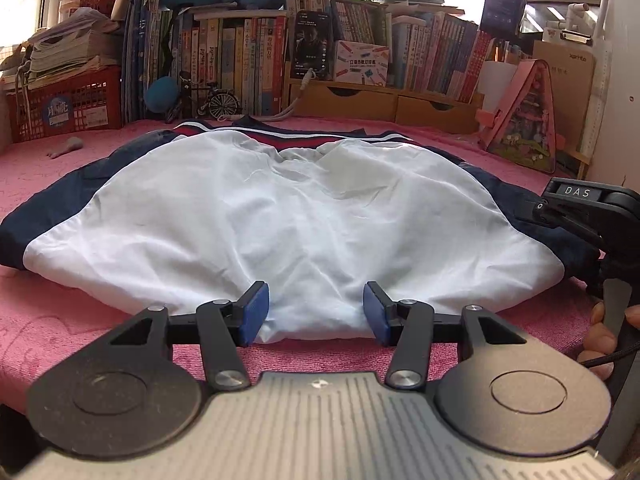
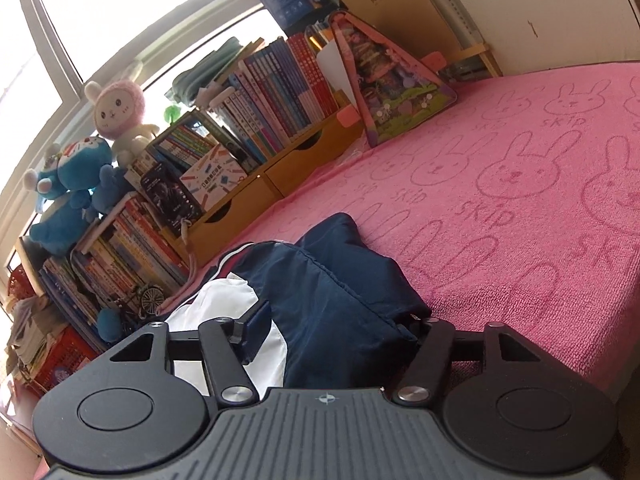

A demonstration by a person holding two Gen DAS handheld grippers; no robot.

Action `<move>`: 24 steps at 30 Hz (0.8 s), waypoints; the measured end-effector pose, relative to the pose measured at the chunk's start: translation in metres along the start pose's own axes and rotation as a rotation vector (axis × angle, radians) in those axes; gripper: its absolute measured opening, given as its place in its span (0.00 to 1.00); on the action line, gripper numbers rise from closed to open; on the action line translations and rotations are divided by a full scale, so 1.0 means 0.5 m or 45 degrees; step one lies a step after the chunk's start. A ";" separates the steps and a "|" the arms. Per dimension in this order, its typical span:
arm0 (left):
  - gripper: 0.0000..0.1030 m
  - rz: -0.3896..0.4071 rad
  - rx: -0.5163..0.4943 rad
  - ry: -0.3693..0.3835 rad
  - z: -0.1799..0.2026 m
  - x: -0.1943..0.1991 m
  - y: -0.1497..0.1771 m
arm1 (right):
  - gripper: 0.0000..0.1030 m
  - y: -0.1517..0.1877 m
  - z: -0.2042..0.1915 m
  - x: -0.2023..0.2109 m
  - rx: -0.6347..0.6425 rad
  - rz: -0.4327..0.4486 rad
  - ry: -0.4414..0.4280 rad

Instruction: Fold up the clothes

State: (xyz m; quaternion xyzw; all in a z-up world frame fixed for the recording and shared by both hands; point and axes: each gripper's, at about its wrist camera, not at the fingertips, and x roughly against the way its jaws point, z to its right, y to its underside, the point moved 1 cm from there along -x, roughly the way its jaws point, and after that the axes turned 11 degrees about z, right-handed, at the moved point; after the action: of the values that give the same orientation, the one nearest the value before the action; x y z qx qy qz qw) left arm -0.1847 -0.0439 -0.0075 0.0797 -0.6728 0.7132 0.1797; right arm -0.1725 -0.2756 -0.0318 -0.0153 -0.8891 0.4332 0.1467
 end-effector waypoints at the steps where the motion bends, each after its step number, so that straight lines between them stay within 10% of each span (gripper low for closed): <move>1: 0.49 0.000 0.004 0.003 -0.001 0.000 0.000 | 0.40 -0.001 0.000 -0.006 -0.005 -0.006 0.009; 9: 0.45 -0.030 0.071 0.070 -0.024 -0.004 -0.008 | 0.17 -0.054 -0.102 0.009 0.122 0.029 -0.160; 14: 0.34 -0.109 0.614 0.225 -0.172 -0.007 -0.021 | 0.17 -0.082 -0.249 0.028 0.280 0.074 -0.389; 24: 0.36 0.236 1.032 0.021 -0.509 0.137 -0.027 | 0.18 0.127 -0.584 -0.002 0.591 -0.226 -0.879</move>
State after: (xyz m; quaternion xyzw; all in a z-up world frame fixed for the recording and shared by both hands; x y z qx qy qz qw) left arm -0.2104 0.2183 0.0087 0.0774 -0.3406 0.9341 0.0742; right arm -0.0980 -0.0125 0.0886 0.2406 -0.7628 0.5873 -0.1236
